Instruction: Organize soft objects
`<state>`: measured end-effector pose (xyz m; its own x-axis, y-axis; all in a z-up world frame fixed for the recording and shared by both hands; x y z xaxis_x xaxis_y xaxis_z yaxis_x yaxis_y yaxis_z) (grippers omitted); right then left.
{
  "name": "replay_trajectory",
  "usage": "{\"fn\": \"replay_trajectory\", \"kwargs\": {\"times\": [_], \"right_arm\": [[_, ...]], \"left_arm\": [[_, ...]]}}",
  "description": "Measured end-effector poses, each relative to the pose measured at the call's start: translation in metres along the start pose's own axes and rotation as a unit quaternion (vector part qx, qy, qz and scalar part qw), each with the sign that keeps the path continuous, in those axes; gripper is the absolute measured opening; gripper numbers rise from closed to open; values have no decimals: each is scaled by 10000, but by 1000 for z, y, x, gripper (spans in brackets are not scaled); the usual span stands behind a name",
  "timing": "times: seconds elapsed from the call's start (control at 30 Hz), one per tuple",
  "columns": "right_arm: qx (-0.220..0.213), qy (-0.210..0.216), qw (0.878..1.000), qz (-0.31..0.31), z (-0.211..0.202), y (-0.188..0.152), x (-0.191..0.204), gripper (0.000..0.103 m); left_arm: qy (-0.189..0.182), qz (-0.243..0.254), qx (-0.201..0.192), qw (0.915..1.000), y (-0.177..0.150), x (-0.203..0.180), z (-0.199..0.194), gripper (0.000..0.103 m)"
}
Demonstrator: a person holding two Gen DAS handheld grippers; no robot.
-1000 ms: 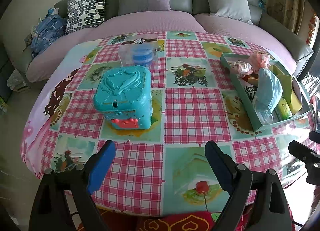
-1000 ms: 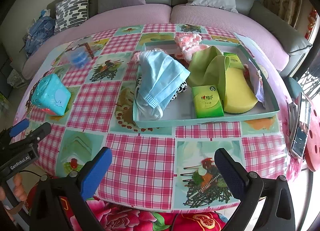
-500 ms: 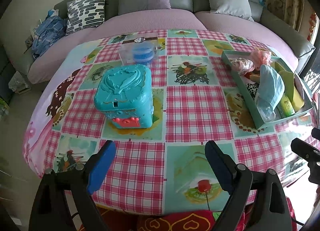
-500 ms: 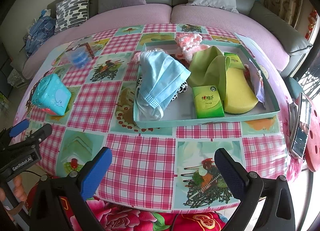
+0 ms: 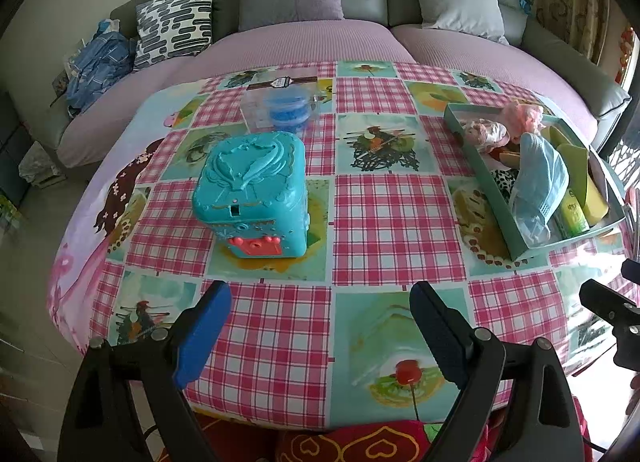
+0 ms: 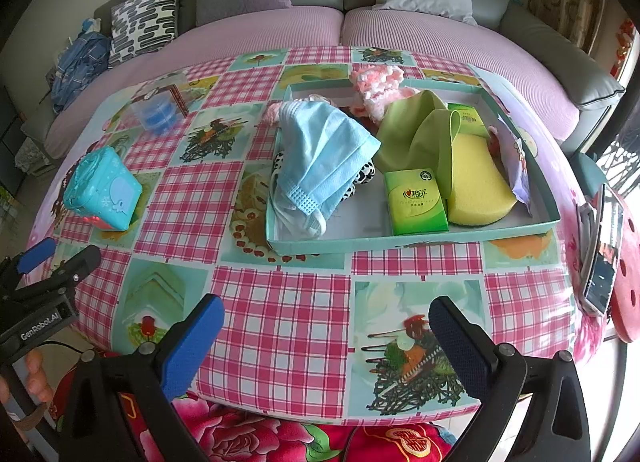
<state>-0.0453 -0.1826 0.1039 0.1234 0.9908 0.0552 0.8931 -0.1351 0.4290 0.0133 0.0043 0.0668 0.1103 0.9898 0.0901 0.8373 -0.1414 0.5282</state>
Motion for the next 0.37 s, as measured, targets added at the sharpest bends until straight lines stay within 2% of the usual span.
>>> {"fn": "replay_trajectory", "kwargs": {"times": [0.37], "right_arm": [[13, 18, 10000, 24, 1, -1, -1, 103]], "left_arm": [[-92, 0, -78, 9999, 1, 0, -3, 91]]}}
Point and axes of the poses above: each gripper's, at about its wrist camera, not at the fingertips, and z roughly the way its jaws point, x to its left, y to its top, the point moved 1 cm from there along z, roughly the way its jaws point, and after that the axes turned 2 degrees about y, right-handed, at the moved point
